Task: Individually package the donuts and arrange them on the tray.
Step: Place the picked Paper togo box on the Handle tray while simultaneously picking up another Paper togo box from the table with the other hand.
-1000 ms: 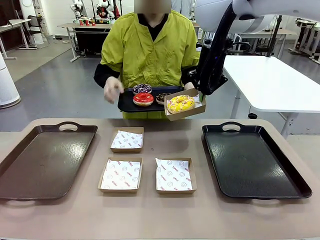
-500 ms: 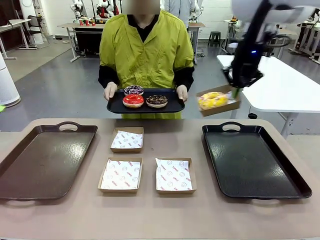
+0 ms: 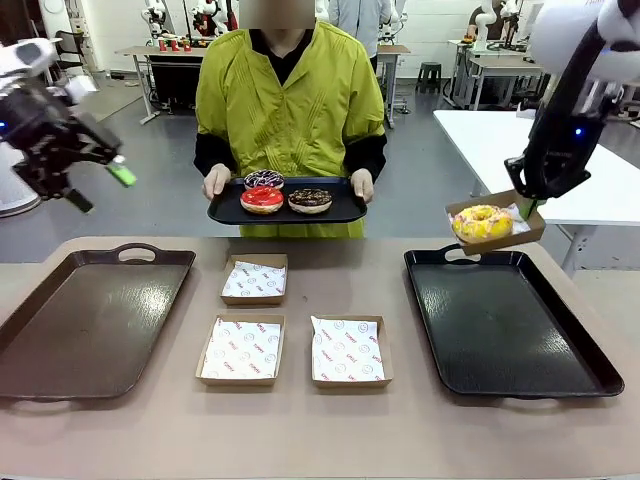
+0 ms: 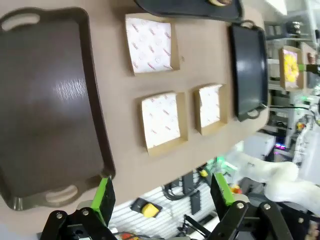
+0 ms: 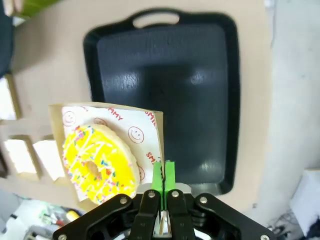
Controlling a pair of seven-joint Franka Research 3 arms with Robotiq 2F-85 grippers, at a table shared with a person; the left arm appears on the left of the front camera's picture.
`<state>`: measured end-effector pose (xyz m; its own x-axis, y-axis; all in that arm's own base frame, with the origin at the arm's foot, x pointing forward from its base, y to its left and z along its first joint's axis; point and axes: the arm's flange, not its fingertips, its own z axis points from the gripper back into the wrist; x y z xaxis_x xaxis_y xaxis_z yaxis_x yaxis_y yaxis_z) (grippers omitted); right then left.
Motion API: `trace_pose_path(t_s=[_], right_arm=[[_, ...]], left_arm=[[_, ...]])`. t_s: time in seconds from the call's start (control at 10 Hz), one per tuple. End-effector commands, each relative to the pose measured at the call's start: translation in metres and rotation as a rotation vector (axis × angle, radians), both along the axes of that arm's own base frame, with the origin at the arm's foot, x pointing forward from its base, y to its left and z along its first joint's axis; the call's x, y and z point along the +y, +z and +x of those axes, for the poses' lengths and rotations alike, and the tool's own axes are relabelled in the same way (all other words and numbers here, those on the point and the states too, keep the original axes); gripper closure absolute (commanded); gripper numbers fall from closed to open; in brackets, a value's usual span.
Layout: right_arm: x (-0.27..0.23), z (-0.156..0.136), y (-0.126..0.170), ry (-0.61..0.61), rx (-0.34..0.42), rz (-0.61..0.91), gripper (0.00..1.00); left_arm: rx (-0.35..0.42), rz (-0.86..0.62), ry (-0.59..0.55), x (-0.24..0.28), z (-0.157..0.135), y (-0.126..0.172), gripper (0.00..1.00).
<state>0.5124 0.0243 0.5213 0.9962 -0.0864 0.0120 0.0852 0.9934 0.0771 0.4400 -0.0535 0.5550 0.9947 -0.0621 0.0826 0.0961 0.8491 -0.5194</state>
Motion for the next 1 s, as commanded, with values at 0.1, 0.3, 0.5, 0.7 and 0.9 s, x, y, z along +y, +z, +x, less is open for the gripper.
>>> trace_pose_path(t_s=[0.1,0.3,0.5,0.7,0.9], right_arm=[[-0.002,0.002,-0.030,0.017,-0.032,0.028,0.99],[-0.003,0.004,-0.044,0.004,-0.051,0.006,0.99],[-0.001,0.004,-0.032,0.005,-0.014,-0.002,0.99],[-0.001,0.004,-0.032,0.005,-0.014,-0.002,0.99],[-0.001,0.004,-0.032,0.005,-0.014,-0.002,0.99]], left_arm=[[0.015,0.223,0.038,-0.054,0.047,-0.021,0.00],[-0.006,0.336,0.040,-0.096,0.068,-0.057,0.00],[-0.020,0.419,0.038,-0.132,0.078,-0.097,0.00],[-0.056,0.482,0.022,-0.161,0.083,-0.127,0.00],[-0.114,0.522,0.021,-0.174,0.091,-0.145,0.00]])
